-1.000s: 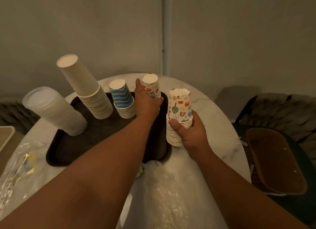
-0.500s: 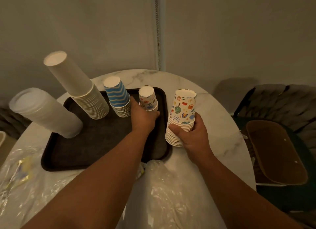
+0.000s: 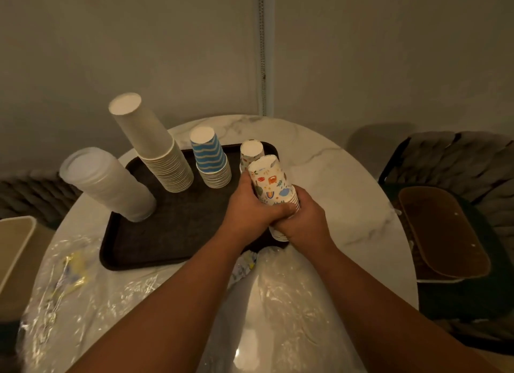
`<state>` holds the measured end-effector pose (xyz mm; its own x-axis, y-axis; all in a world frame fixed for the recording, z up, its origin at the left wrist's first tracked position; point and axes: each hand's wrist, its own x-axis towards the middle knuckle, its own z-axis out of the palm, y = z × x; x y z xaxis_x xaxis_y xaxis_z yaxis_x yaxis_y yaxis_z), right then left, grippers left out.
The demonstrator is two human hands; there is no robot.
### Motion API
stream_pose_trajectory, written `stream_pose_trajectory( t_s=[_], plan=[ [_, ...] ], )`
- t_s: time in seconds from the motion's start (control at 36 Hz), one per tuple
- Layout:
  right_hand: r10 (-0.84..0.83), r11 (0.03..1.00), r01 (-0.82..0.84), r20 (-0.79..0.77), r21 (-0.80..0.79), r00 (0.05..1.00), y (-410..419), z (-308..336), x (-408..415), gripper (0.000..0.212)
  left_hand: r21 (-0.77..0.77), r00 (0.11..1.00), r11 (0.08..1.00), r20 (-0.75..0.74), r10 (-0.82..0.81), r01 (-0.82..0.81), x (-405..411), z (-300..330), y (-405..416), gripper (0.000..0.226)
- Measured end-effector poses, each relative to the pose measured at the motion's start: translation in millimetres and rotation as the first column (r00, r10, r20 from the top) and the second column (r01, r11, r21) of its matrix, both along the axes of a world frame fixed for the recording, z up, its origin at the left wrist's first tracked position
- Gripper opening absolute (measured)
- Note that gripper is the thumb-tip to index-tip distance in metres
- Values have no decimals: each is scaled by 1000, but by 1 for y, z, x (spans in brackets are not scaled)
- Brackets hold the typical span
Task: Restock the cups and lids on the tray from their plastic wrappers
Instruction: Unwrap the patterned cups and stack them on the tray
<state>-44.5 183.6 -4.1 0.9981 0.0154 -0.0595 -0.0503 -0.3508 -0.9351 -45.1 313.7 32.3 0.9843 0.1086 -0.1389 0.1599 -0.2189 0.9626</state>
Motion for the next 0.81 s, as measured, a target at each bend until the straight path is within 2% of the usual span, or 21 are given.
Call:
stream_pose_trajectory(
  t_s=[0.08, 0.17, 0.22, 0.33, 0.39, 0.47, 0.56, 0.67, 0.81],
  plan=[
    [15, 1000, -15, 5, -2, 1000, 6, 7, -4, 63, -16, 999, 999, 2, 42, -41, -1, 1, 6, 82],
    [23, 1000, -23, 25, -1, 999, 9, 12, -7, 59, -141, 994, 984, 6, 112, -110, 3, 5, 12, 69],
    [18, 1000, -19, 18, 17, 1000, 9, 13, -10, 55, -165, 994, 980, 2, 109, -107, 6, 10, 14, 65],
    [0, 999, -1, 20, 43, 1000, 8, 12, -11, 52, -143, 1000, 989, 7, 26, -25, 11, 12, 11, 79],
    [-14, 999, 13, 15, 48, 1000, 8, 12, -9, 51, -156, 999, 987, 6, 40, -39, 14, 14, 9, 86],
    [-36, 999, 36, 0, 21, 999, 3, 10, -5, 53, -156, 994, 983, 27, 103, -97, 26, 21, 9, 79],
    [-66, 998, 66, -12, -24, 998, -5, 8, -1, 56, -81, 973, 976, 90, 211, -204, 48, 35, 10, 66],
    [-89, 996, 89, -22, -15, 996, -14, 9, 8, 54, 61, 929, 939, 179, 324, -339, 79, 42, 9, 77],
    [-100, 995, 100, -13, 14, 995, -23, 9, 19, 55, 189, 914, 905, 228, 336, -380, 102, 24, 4, 79]
  ],
)
